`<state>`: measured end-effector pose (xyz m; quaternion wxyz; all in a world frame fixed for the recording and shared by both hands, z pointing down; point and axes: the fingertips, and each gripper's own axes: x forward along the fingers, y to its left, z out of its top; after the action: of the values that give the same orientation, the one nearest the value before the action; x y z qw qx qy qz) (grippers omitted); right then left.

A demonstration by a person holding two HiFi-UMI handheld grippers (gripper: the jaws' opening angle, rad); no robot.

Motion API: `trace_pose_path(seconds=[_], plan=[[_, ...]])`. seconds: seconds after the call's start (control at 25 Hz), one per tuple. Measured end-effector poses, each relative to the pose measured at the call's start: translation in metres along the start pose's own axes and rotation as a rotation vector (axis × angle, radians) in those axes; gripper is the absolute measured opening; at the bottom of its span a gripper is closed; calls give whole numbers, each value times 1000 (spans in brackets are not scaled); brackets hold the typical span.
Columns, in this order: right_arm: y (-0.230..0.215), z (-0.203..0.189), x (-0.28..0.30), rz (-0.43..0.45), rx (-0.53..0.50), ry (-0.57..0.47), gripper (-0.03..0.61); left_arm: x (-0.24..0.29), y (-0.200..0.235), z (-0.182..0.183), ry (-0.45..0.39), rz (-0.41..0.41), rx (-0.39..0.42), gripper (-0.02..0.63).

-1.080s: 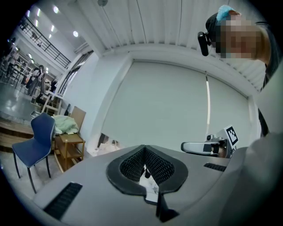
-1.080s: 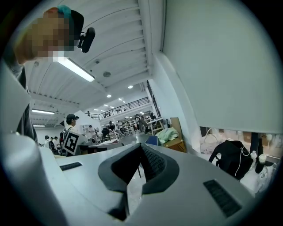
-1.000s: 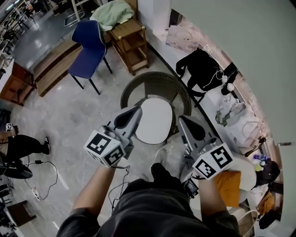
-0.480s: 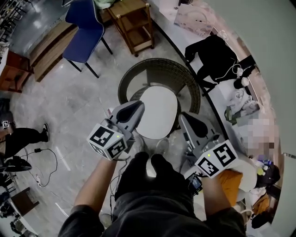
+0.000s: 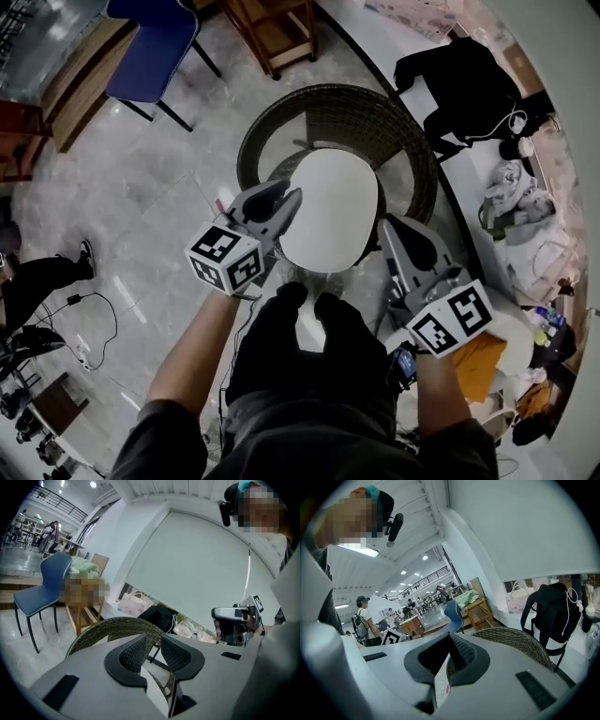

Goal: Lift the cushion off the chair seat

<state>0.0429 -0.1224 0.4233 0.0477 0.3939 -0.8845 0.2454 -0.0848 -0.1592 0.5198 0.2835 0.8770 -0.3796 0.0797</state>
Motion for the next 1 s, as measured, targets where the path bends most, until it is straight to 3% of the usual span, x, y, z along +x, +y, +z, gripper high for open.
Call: trace_pose_path(seconds=[0.4,1.0], plan=[[-46,-71,54,-41,44,48,8,52,81,-101,149,27,-74,163],[-89,-158,93,-39,80,130,8,106,173,-249,402,133,-174,181]])
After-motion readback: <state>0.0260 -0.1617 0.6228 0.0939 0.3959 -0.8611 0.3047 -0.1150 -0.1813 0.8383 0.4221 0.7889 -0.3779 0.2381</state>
